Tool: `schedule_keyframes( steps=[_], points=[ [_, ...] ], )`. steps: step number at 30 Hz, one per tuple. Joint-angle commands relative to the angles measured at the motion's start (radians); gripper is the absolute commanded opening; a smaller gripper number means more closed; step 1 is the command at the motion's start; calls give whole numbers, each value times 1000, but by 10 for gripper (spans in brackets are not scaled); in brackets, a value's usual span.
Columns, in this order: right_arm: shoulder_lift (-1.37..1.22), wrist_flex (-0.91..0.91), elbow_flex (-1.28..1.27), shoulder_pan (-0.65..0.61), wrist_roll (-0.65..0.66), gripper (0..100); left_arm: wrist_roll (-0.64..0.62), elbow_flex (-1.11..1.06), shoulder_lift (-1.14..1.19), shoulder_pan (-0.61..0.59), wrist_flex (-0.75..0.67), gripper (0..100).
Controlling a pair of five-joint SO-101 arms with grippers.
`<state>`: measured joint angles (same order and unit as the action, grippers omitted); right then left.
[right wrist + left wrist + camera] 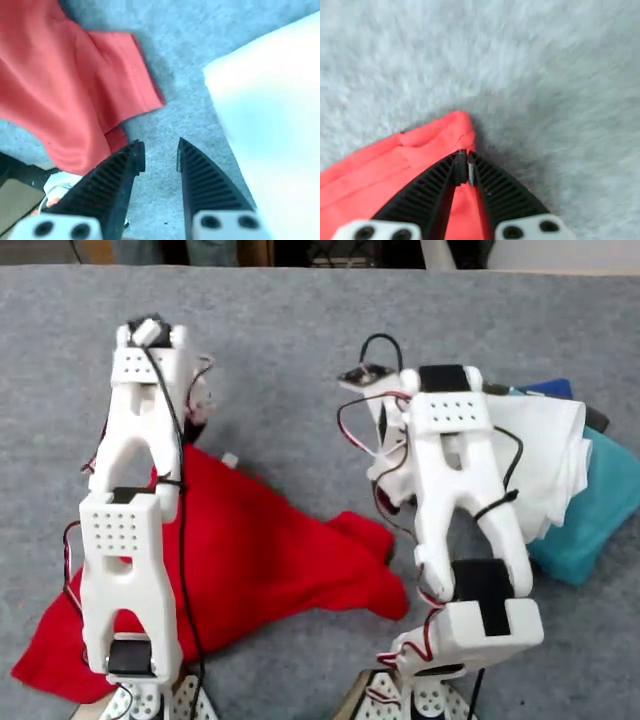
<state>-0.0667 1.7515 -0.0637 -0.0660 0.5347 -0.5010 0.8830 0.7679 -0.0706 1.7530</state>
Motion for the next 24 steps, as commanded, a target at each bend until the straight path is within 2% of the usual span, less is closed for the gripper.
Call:
schedule_keyframes(
  steps=[1,5,9,11,15,21,24],
  points=[
    [33,-25,51,2,-48,116,-35,148,-64,-45,6,29],
    [22,-98,51,-17,-144,120,-75,243,-49,-101,-2,34],
    [-56,-127,53,-49,-256,120,-75,243,-17,-104,5,184],
    [-116,-135,58,-71,-324,120,-75,243,-9,-113,5,227],
    [-231,-135,59,-118,-420,118,-35,234,-6,-156,6,197],
    [-332,-203,54,-152,-433,117,-26,15,-3,-156,-3,189],
    [-369,-265,58,-143,-445,117,-80,-77,23,-148,-34,198]
  ],
)
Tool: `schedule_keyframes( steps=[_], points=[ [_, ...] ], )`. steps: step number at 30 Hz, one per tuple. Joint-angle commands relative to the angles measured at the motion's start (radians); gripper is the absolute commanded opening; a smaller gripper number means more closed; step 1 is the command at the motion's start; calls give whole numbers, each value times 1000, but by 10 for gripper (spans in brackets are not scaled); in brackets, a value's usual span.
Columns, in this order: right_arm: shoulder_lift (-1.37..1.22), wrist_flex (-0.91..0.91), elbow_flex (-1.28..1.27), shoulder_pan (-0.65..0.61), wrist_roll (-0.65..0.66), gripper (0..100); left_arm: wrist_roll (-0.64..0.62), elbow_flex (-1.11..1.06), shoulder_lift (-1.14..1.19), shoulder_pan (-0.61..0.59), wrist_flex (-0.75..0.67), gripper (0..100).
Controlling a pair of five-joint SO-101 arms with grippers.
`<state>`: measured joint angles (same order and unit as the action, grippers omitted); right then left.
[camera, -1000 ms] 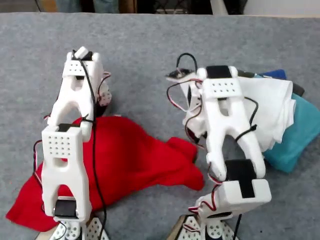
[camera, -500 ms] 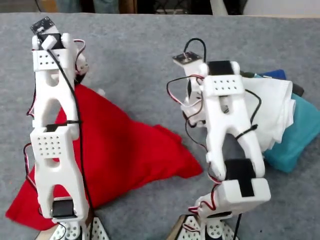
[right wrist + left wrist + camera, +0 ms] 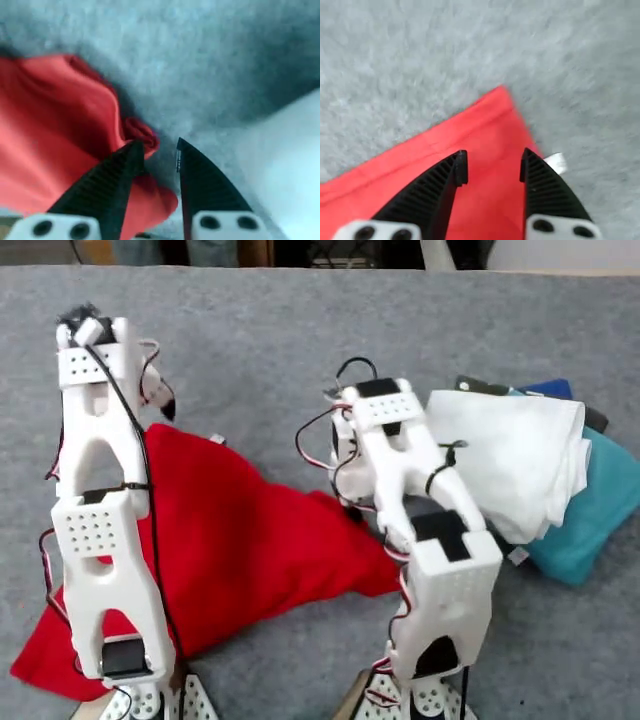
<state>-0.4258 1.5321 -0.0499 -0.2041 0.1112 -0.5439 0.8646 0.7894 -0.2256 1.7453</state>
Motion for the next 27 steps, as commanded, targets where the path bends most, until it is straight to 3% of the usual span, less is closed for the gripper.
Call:
schedule_keyframes(
  steps=[1,5,12,20,24,27],
  points=[
    [-15,-64,45,-8,-43,117,-51,-67,12,2,-31,212],
    [-21,-72,47,-58,-75,117,-66,-65,71,-16,-28,223],
    [61,-3,42,-71,-71,117,-68,-64,172,-35,-17,92],
    [-45,-232,-27,-149,-75,116,-87,-33,183,-99,5,116],
    [-102,-241,39,-155,-109,19,-83,-44,187,-147,-28,137],
    [-93,-218,111,-123,-176,15,-83,-35,183,-180,-23,137]
  ],
)
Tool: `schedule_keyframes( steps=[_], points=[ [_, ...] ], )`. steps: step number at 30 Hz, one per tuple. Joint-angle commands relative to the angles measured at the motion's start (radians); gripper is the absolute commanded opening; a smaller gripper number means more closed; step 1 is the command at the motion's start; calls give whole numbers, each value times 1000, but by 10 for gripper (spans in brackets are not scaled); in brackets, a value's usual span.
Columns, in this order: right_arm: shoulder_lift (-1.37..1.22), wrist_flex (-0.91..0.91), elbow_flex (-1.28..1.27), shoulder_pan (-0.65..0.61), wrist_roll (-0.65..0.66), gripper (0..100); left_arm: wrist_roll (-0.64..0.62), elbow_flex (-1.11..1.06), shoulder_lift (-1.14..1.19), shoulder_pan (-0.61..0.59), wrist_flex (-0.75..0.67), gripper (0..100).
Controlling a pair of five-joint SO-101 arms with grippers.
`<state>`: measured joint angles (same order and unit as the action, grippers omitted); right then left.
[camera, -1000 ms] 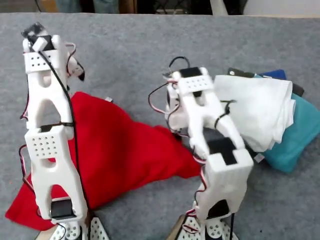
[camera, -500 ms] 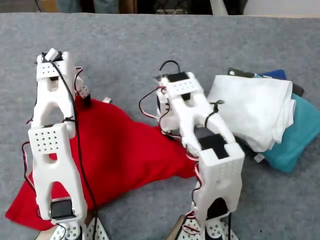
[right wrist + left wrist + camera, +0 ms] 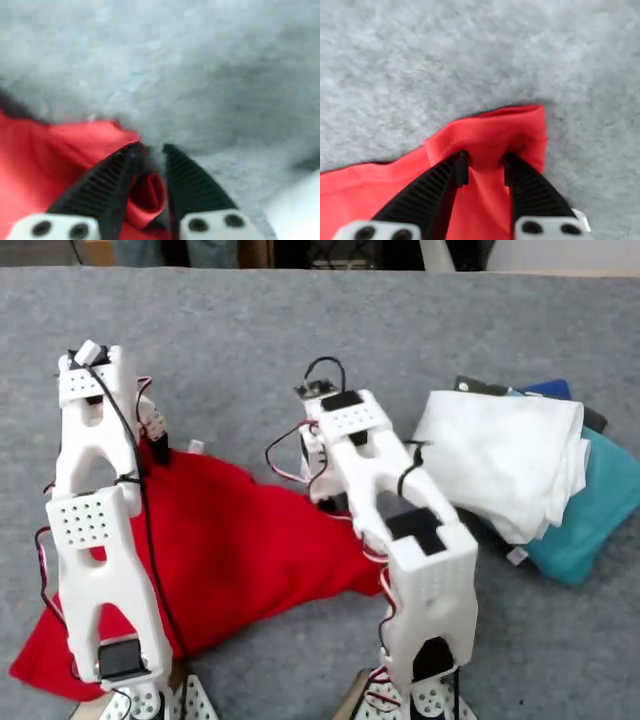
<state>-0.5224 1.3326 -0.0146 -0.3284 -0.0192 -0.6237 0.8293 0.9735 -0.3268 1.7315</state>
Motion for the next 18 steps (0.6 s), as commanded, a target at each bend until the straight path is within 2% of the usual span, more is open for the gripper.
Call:
schedule_keyframes(
  steps=[1,7,12,16,18],
  points=[
    [8,2,107,11,-46,13,-3,1,-5,-87,-9,138],
    [38,143,354,55,-54,13,-2,-4,0,-116,-2,139],
    [44,189,549,64,-48,13,-2,24,-18,-137,28,141],
    [25,270,581,38,-43,15,3,48,-71,-209,29,141],
    [18,325,568,15,-12,15,55,53,-109,-248,29,141]
  ],
)
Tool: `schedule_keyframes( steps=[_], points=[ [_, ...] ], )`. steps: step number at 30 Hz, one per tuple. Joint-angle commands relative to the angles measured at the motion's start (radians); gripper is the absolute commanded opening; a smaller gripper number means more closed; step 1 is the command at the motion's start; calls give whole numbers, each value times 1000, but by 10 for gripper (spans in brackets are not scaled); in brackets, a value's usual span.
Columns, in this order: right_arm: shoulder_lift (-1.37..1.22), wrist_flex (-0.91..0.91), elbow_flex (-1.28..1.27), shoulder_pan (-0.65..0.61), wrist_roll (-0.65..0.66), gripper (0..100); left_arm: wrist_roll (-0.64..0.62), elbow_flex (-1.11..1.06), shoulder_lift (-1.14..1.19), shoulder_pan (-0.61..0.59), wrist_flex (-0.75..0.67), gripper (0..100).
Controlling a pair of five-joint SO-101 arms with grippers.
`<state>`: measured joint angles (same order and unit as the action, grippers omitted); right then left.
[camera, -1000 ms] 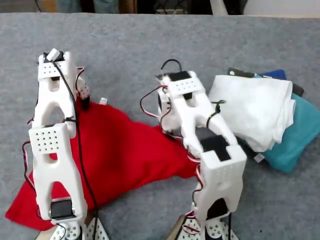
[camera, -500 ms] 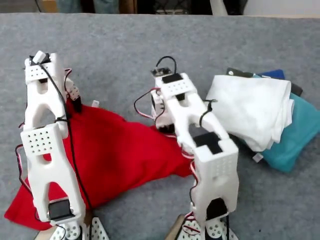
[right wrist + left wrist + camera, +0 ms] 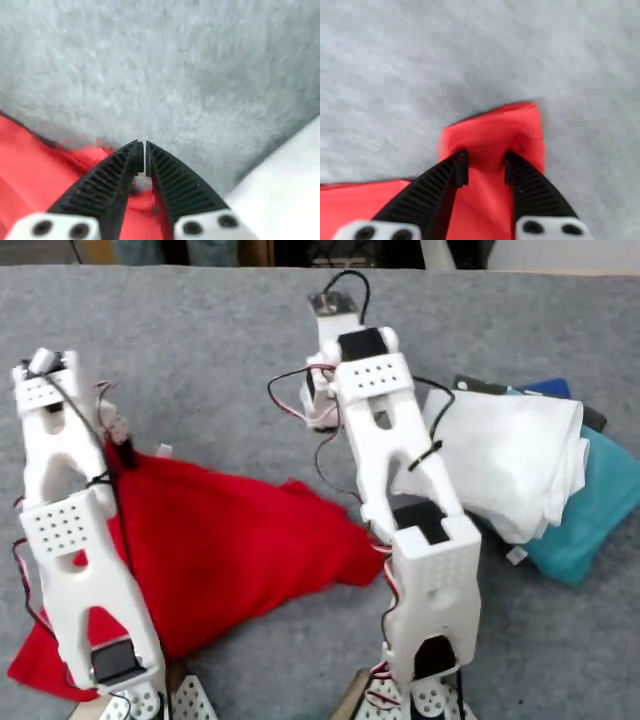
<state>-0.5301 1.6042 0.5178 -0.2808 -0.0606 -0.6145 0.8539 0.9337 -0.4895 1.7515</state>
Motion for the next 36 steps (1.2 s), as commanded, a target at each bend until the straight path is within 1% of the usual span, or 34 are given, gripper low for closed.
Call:
schedule_keyframes(
  steps=[1,3,7,9,13,15,16,17,19,20,21,22,25,27,29,32,34,36],
  points=[
    [19,71,18,-41,38,16,71,22,-83,-97,9,141],
    [12,78,-18,-58,32,55,100,7,-109,-128,9,141],
    [10,78,-99,-130,31,198,109,2,-152,-213,9,141],
    [10,77,-116,-180,31,216,109,4,-175,-255,9,141],
    [7,66,-176,-256,32,215,143,-4,-226,-306,9,141],
    [-5,31,-229,-265,32,213,152,-5,-244,-311,9,141],
    [-8,25,-252,-265,32,194,152,-5,-250,-312,9,141],
    [-8,28,-265,-265,32,149,153,-8,-255,-312,9,141],
    [5,72,-266,-267,29,2,176,-41,-270,-311,11,141],
    [16,101,-272,-267,29,34,210,-67,-285,-311,11,142],
    [24,135,-274,-267,32,35,247,-94,-307,-312,11,142],
    [33,161,-275,-267,32,12,265,-124,-336,-315,11,142],
    [93,163,-355,-279,49,13,270,-211,-410,-328,9,142],
    [157,161,-453,-350,81,13,278,-277,-457,-328,9,142],
    [216,157,-567,-446,83,13,299,-329,-494,-328,9,142],
    [314,104,-728,-568,117,13,302,-372,-526,-334,8,142],
    [381,74,-789,-624,147,15,302,-381,-535,-331,8,142],
    [427,40,-814,-637,149,17,302,-380,-535,-328,8,142]
  ],
)
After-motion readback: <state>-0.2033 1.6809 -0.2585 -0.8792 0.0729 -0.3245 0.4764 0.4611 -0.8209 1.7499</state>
